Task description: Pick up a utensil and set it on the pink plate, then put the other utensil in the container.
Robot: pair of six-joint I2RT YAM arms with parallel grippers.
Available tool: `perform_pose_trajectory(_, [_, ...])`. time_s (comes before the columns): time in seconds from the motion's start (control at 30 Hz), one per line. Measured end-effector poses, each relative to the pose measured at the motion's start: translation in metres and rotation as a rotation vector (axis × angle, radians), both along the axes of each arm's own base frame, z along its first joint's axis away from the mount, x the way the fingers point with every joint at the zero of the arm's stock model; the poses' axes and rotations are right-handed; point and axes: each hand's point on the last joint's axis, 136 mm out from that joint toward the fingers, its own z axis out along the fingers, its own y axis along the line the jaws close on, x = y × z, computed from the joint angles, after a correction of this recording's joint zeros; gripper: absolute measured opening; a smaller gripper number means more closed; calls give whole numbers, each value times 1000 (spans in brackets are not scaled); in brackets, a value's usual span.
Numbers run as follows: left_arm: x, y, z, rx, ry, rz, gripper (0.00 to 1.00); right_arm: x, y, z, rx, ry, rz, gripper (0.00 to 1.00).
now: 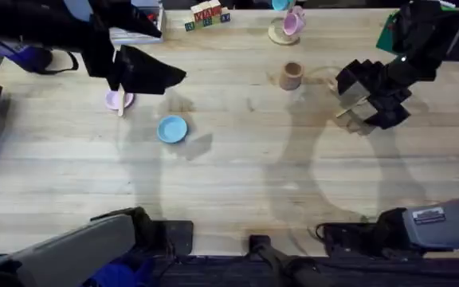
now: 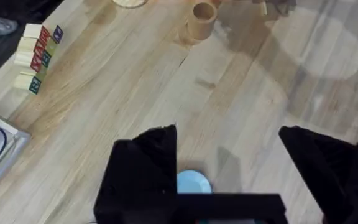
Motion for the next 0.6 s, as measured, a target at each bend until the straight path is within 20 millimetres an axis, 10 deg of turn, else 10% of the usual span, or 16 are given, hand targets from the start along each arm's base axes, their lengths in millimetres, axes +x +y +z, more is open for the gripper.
perform_pose_trajectory(0.6, [0,0,0,0,0,0,995,2,1,-5,20,125,-20,995])
